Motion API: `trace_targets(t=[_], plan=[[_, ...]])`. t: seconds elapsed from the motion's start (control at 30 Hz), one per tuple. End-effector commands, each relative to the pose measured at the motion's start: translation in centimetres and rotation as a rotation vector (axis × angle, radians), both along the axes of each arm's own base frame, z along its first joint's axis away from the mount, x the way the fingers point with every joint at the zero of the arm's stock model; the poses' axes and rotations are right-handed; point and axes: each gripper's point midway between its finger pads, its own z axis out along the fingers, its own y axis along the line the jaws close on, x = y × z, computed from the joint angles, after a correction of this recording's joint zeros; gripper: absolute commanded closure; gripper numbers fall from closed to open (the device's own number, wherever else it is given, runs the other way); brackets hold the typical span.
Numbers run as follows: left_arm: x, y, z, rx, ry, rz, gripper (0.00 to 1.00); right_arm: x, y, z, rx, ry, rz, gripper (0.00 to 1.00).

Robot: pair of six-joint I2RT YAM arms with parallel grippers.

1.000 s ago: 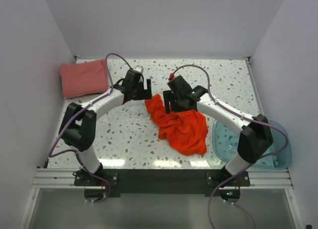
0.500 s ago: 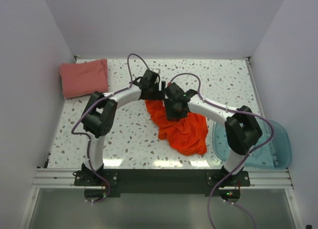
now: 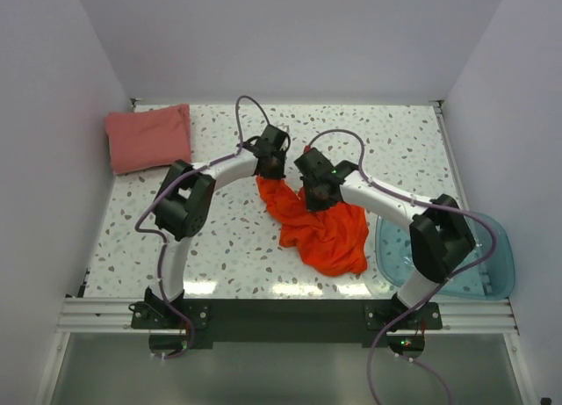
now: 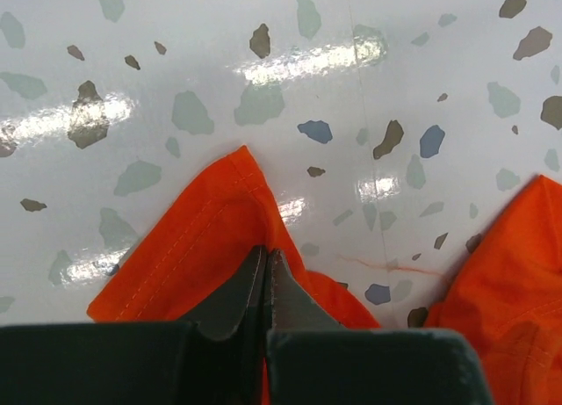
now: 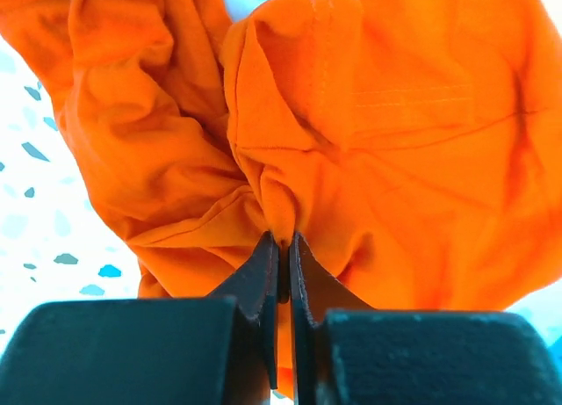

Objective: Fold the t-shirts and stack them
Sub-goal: Flatten the tshirt out

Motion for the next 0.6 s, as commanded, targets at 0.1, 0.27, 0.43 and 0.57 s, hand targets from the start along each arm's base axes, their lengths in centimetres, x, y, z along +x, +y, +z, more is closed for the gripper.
trace_targets(t=[0.1, 0.27, 0.43, 0.57], plan=[[2.0, 6.6, 6.4, -0.016, -0.123, 0.158, 1.00, 1.3, -2.7, 5.7, -0.003, -0.122, -0.086, 1.00], [1.0, 13.9, 13.5, -0.021, -0.282, 0.294, 1.00, 1.5, -5.3, 12.8, 0.012, -0.243, -0.117, 1.00], [-3.7, 18.5, 19.8, 0.016, -0.428, 0.398, 1.00, -0.9, -7.1, 17.3, 0.035, -0.300, -0.091, 1.00], [-7.9, 21.5, 18.1, 0.074, -0.423, 0.468, 1.00, -5.1, -7.1, 12.5, 0.039, -0.109, -0.013, 0.94]])
